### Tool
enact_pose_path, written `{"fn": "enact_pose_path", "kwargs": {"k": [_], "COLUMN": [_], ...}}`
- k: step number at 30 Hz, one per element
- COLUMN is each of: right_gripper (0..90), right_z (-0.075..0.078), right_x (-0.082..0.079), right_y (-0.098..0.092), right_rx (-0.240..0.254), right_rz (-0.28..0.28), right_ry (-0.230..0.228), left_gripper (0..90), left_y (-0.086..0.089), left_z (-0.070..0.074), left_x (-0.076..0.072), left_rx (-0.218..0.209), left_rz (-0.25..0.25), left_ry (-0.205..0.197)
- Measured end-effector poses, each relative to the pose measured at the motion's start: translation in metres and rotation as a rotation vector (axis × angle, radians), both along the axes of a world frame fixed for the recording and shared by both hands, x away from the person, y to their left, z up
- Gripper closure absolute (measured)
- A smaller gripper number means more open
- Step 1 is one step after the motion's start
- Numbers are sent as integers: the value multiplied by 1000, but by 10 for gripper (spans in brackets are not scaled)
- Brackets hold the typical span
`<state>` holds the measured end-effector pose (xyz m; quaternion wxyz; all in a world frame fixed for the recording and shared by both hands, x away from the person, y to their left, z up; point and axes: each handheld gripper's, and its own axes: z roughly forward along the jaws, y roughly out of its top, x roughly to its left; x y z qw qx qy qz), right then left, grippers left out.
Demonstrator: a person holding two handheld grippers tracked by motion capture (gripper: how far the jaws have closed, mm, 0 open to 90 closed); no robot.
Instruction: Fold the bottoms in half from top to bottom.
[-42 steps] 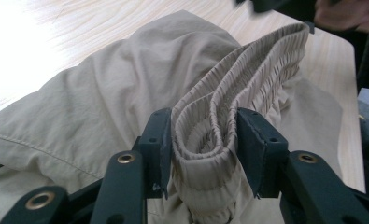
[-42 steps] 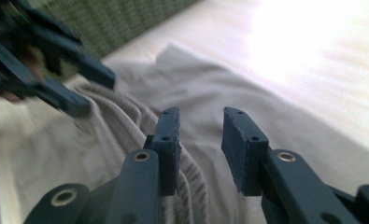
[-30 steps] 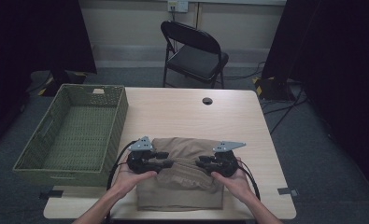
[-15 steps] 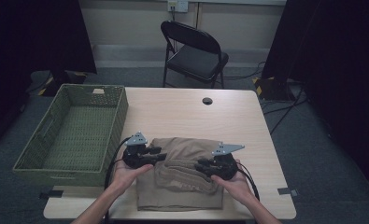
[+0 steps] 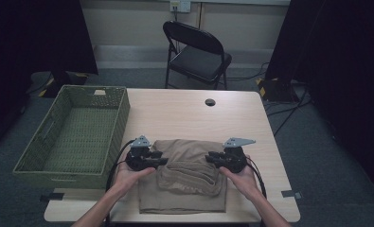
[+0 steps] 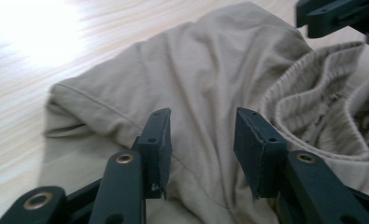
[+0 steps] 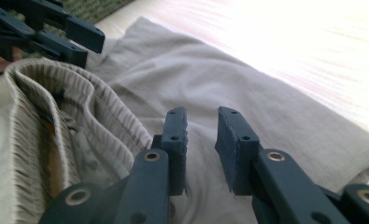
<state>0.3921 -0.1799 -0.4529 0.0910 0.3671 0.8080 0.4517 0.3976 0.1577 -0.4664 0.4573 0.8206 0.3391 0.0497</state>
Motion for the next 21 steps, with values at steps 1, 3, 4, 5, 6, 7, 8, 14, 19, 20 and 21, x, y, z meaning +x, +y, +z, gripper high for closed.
{"fn": "enact_pose_path", "kwargs": {"k": [1,3,4,5,6,7,8,14,19,20,21], "right_gripper": [717,709,708,708,706,705,705,702,704,704,703], "right_z": [-1,-2,-3,-3,-3,-3,-4,-3,-2,-2,-2], "right_x": [0,-1,-2,-2,-2,-3,-3,-5,-13,-15,-16], "right_y": [1,4,5,6,7,8,9,9,13,14,15], "right_rx": [-7,-15,-16,-17,-16,-15,-13,4,-5,-7,-8], "right_rz": [6,15,21,25,27,31,32,49,88,93,102], "right_ry": [4,8,9,8,10,11,12,19,22,23,21], "left_gripper": [559,557,555,553,551,547,545,525,511,509,505], "left_y": [-1,-3,-3,-3,-2,-1,-1,-1,-2,-2,-2], "left_z": [0,0,1,1,1,1,1,1,-1,-3,-3], "left_x": [-1,-2,-3,-3,-4,-4,-4,-4,-3,-3,-2], "left_rx": [2,0,-1,-1,-5,-5,-5,-11,15,12,20], "left_rz": [-8,-18,-23,-23,-20,-22,-23,-22,-2,2,0], "left_ry": [2,2,3,0,1,2,3,5,-1,7,8]}}
